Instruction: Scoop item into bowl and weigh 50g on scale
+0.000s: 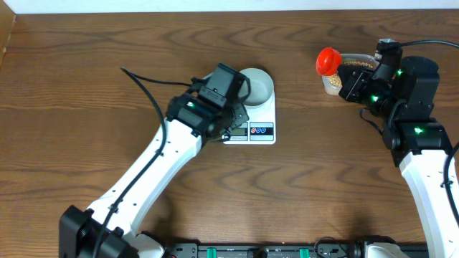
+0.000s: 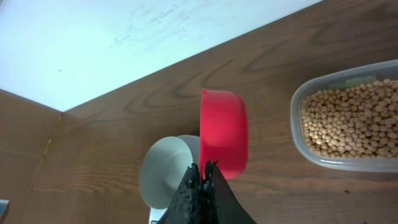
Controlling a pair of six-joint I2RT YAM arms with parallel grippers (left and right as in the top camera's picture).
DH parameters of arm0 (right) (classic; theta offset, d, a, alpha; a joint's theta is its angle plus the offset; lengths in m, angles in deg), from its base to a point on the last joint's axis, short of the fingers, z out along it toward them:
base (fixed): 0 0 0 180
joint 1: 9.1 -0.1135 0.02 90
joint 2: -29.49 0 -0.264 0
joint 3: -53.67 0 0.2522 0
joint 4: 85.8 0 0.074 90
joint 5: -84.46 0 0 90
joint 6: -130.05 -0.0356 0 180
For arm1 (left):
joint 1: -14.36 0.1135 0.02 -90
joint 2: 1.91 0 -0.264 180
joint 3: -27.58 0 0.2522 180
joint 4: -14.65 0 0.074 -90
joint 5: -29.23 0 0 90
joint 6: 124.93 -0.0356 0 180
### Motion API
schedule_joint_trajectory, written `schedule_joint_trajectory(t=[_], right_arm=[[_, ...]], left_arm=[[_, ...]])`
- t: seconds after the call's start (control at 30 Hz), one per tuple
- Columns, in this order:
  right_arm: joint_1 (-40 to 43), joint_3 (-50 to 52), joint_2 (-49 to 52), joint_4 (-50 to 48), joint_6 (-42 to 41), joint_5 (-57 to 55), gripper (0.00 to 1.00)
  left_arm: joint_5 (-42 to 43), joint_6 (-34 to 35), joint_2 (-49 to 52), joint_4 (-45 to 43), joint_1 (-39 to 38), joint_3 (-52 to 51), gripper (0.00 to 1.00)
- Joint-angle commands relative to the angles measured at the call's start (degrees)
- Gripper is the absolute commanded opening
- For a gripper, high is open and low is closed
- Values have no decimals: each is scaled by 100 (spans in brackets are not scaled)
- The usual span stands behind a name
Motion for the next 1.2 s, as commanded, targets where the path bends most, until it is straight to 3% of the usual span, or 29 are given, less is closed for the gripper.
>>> schedule_joint_trajectory(t=[0.0,0.7,1.17], right_arm=[[31,-118,-72,37,195,-44,1],[72,-118,-72,269,595,-46,1],[83,-118,-70,413,699,-92,1]], left_arm=[[-269,758,289,-7,-151,92,7],[-273,833,1886,-791,-555,92,8],[-549,837,2081,-962,-691,92,7]])
